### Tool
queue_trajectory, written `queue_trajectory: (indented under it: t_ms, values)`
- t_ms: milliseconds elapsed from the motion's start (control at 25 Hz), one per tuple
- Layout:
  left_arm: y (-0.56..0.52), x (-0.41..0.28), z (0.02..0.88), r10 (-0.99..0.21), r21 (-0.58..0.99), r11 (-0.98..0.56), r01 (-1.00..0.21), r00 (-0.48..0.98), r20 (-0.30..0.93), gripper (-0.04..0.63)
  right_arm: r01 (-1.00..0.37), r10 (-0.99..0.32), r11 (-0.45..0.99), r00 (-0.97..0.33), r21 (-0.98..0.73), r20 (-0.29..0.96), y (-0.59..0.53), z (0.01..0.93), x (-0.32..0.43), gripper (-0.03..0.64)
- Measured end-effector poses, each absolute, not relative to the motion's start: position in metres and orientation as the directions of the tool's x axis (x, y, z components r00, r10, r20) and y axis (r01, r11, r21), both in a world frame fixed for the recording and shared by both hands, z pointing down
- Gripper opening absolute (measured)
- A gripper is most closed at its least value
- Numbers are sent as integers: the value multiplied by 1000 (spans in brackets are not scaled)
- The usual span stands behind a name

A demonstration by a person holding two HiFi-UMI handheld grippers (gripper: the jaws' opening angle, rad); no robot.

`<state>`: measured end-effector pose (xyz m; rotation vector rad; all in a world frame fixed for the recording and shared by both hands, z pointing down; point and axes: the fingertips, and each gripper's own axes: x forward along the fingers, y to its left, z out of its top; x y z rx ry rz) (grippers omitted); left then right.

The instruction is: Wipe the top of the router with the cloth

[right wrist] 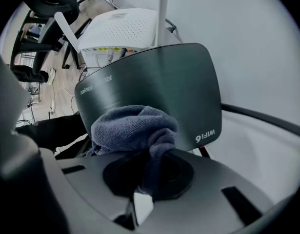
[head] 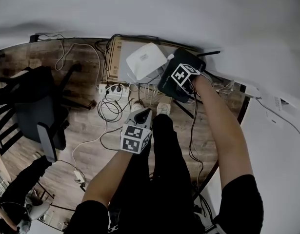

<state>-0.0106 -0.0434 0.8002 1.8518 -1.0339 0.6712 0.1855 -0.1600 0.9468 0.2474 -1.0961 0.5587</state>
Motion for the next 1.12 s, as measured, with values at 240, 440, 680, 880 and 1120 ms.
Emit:
queue_trajectory:
  t_ms: [240,440,680,880,1120]
  values:
    - [-48,-13,800,-396,445,-245,-862,508,765,-6,-494,354,853,312,-168,882,-121,943,172,12]
    - [-47,-18,802,-391,440,-250,-863,505,769,-6,-437,339,882,331,-175,881,-109,943,167,12]
    - [-44,-26,808,-383,422,-215,-880,474,793,-6,-417,339,889,324,-188,883,-97,943,158,12]
    - [-46,-29,808,-387,428,-202,-881,473,791,-6,-409,313,892,258,-191,914,-95,941,144,13]
    - [-48,-43,816,-389,417,-174,-892,451,803,-7,-488,237,859,115,-153,965,-116,943,125,13]
